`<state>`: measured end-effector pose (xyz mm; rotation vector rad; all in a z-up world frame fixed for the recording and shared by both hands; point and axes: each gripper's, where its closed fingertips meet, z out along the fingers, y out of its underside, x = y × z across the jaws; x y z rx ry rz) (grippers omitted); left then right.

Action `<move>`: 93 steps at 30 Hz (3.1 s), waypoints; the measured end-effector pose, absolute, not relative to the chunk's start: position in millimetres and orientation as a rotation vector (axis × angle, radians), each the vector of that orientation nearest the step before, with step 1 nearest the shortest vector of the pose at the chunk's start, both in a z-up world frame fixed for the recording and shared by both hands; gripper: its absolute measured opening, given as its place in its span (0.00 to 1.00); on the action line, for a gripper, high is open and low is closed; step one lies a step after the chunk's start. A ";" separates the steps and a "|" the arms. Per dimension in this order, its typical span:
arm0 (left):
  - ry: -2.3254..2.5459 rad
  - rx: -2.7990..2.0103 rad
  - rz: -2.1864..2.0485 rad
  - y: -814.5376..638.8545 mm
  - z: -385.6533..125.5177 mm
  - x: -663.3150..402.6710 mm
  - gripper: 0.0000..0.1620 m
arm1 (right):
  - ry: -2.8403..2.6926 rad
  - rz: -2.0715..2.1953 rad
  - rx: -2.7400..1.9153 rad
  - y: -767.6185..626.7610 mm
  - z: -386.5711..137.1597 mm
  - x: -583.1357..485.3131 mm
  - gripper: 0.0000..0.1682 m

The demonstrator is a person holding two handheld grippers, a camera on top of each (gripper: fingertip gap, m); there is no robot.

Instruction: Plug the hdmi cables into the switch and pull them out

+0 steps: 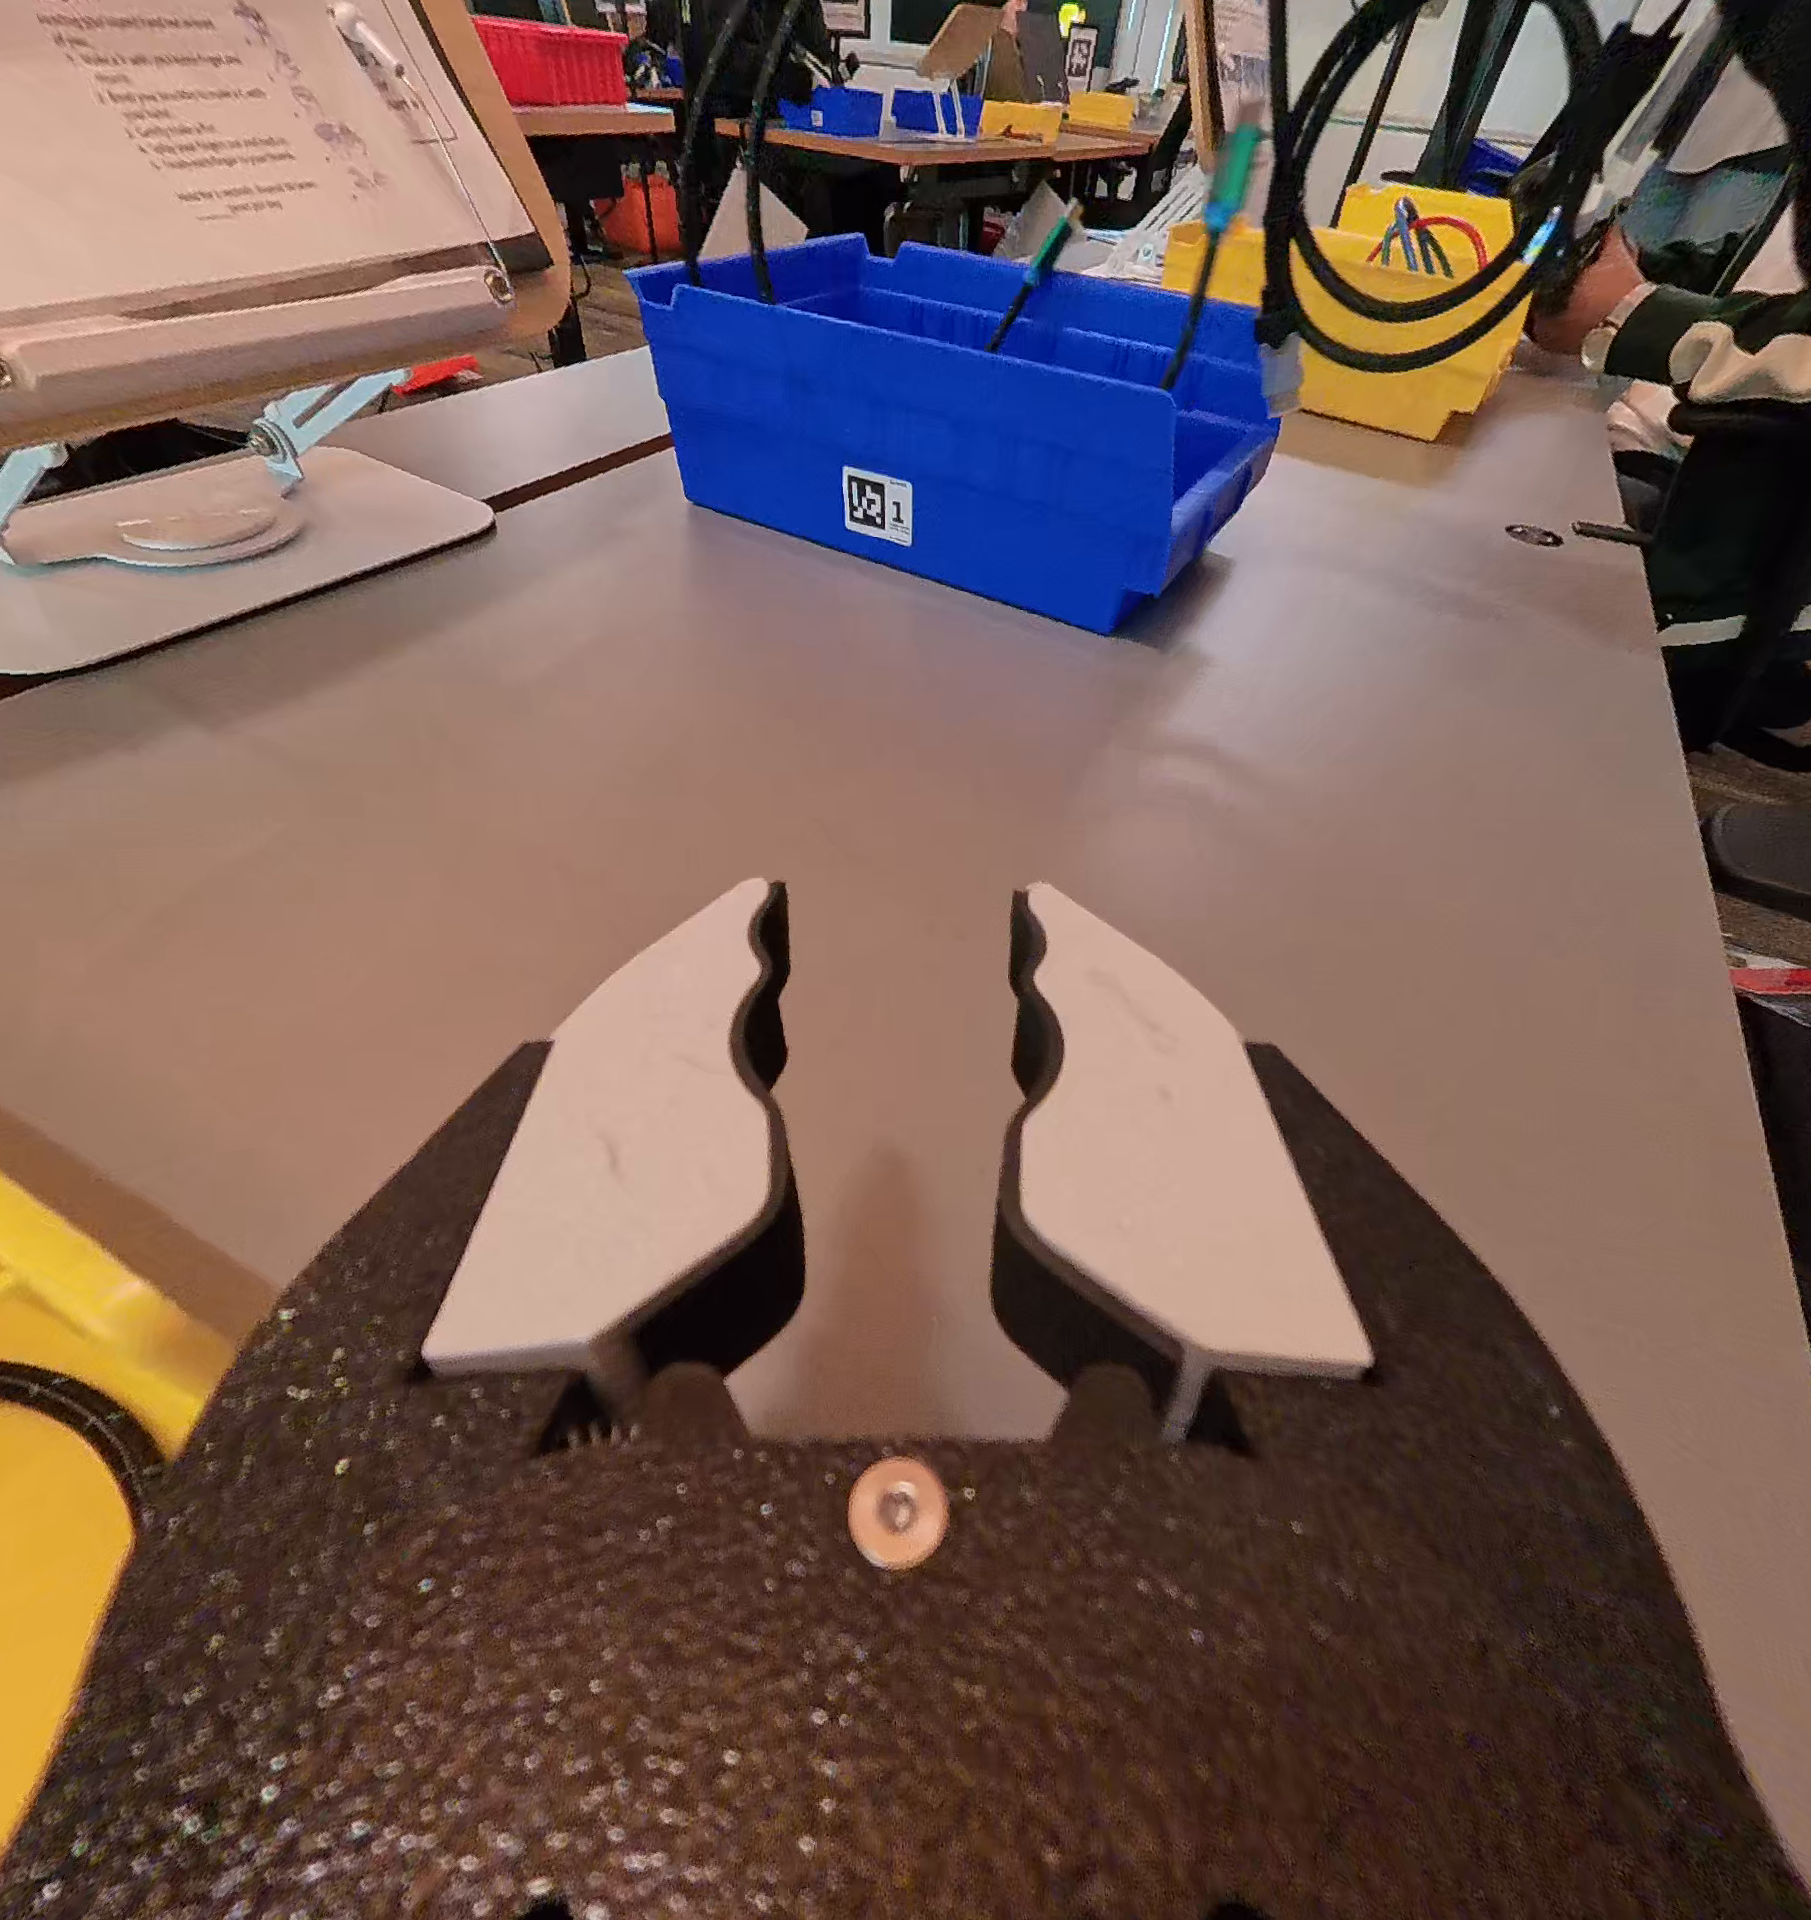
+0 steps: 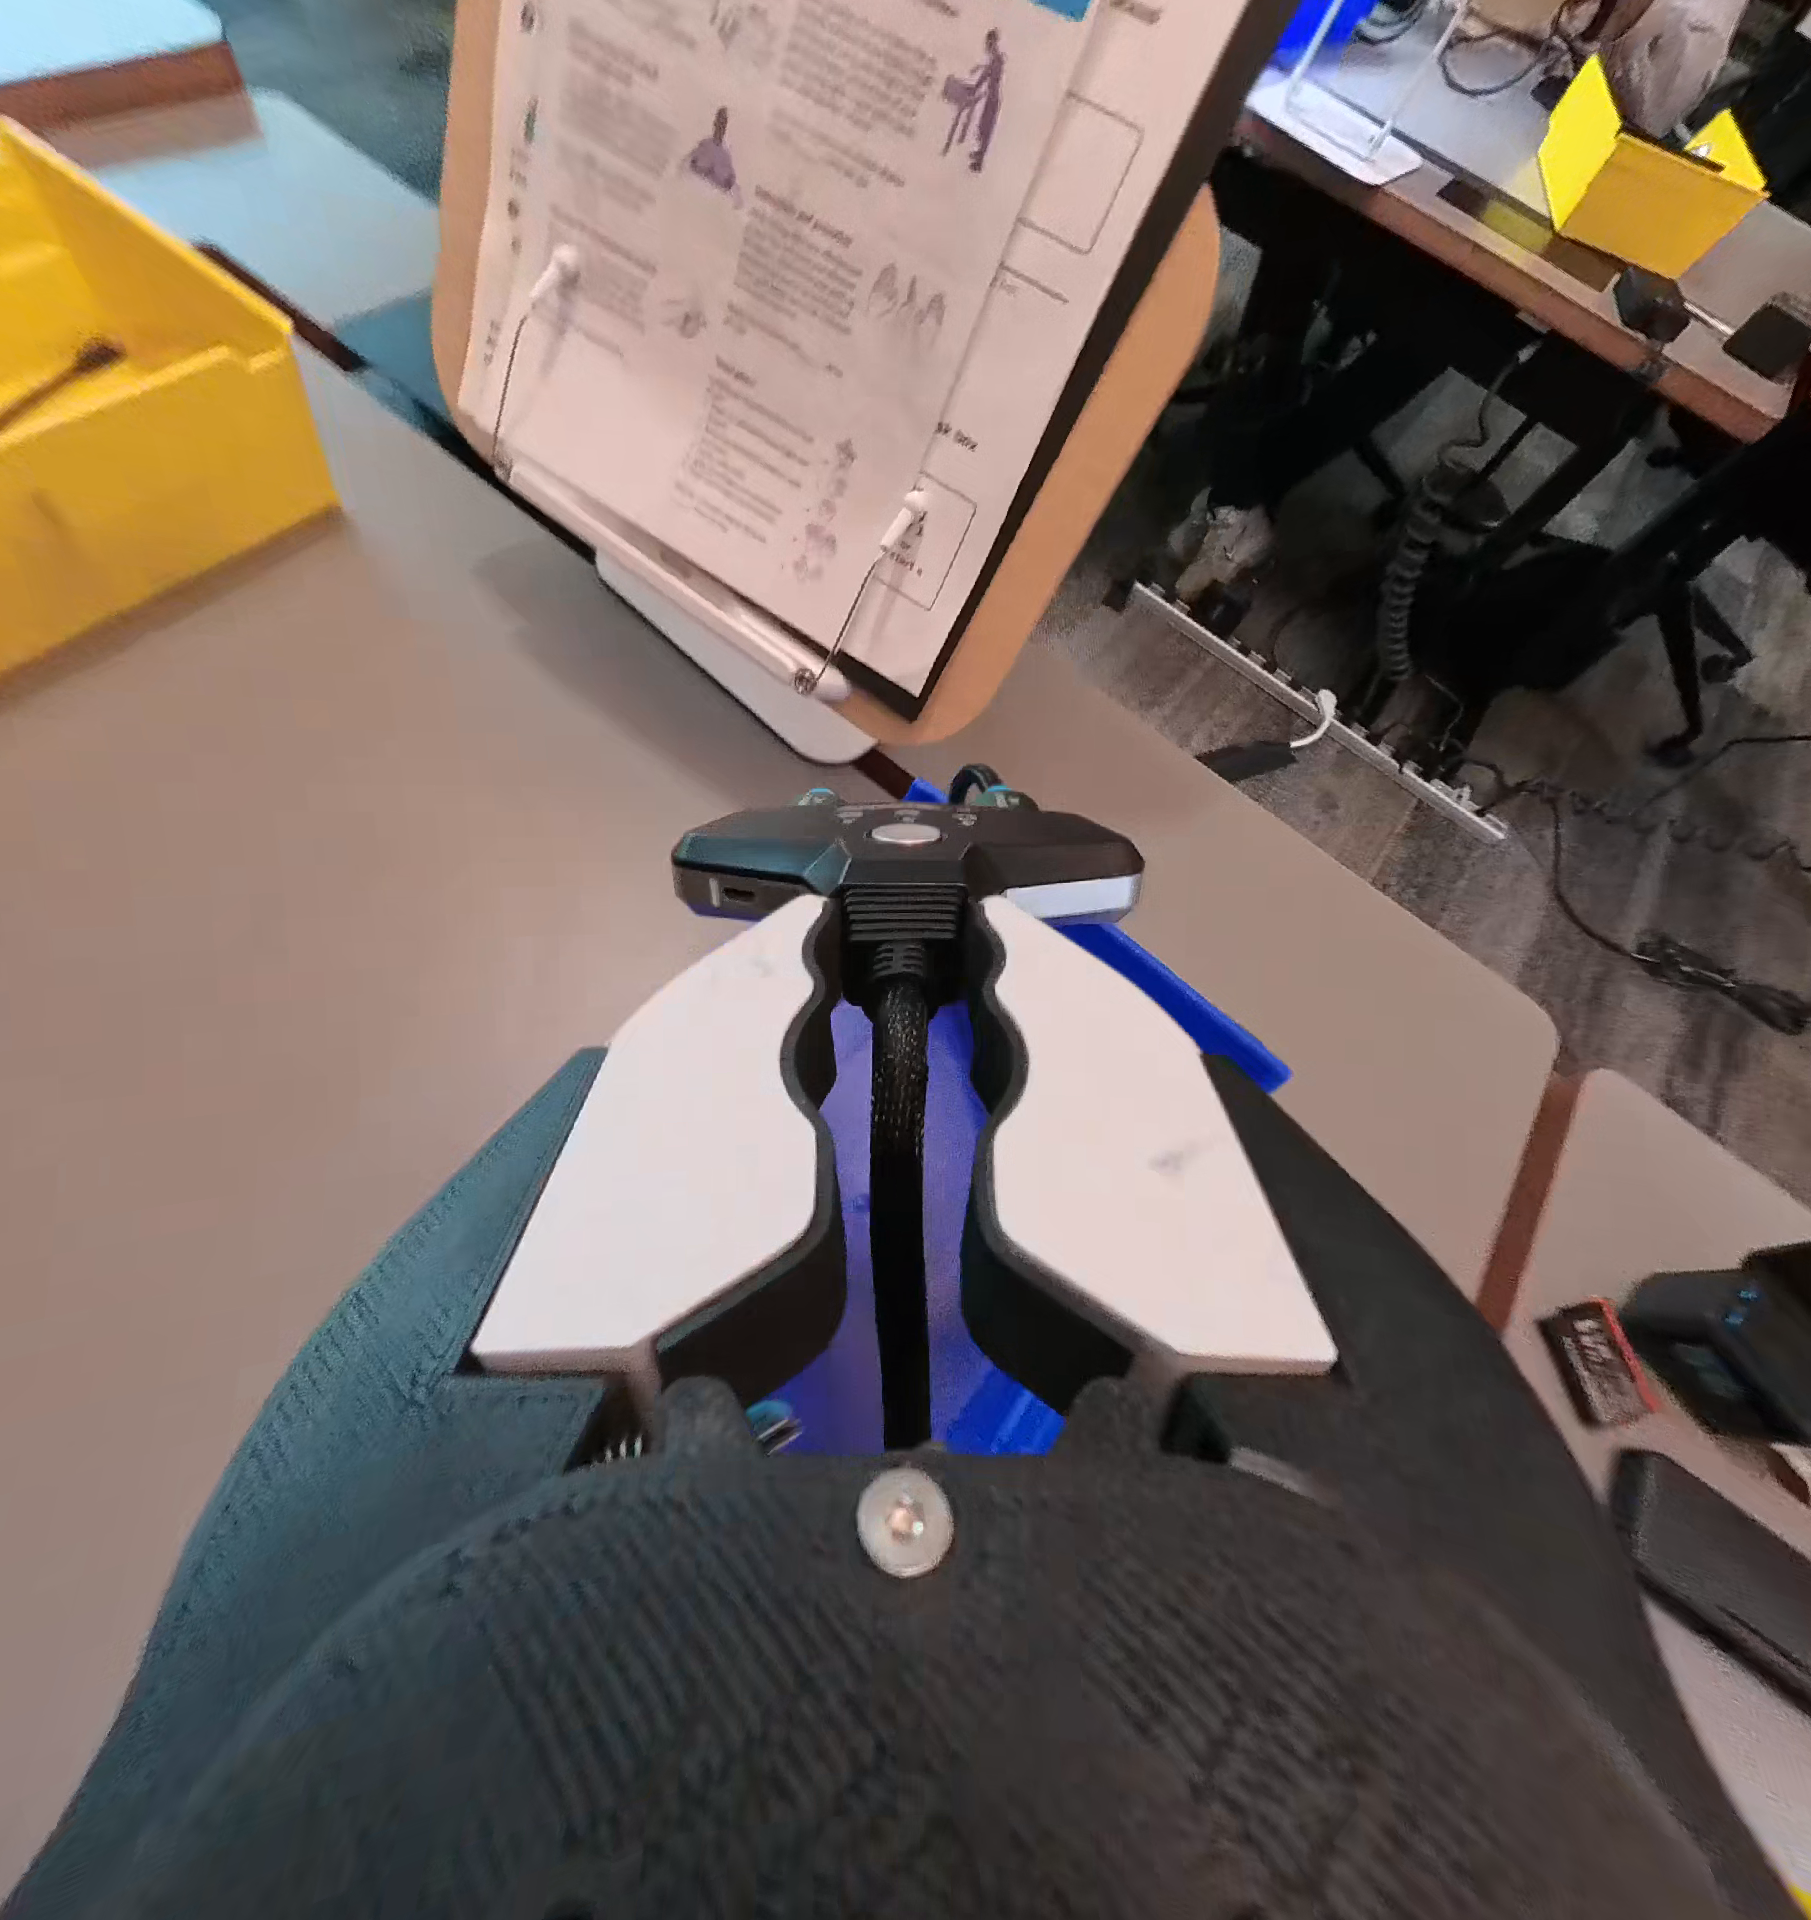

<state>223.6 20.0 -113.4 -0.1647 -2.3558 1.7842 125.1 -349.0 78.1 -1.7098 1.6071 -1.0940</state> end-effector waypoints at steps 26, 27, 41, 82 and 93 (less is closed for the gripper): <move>-2.390 -0.216 1.712 19.6 -128.1 217.2 0.24 | 2.175 -0.574 -1.946 -376.0 -20.5 -31.4 0.54; -2.389 -0.215 1.710 18.7 -128.4 217.2 0.24 | 2.187 -0.545 -1.988 -373.0 -25.5 -41.9 0.49; -2.414 -0.242 1.662 17.5 -133.7 212.5 0.23 | 2.150 -0.010 -1.821 -351.2 -109.5 -120.6 0.05; -2.454 -0.339 1.575 16.3 -143.3 201.0 0.22 | 1.820 -1.405 -1.235 -374.8 -67.2 83.9 0.05; -2.475 -0.383 1.523 15.8 -148.8 195.3 0.22 | 1.831 -1.071 -1.358 -369.0 -91.0 104.4 0.07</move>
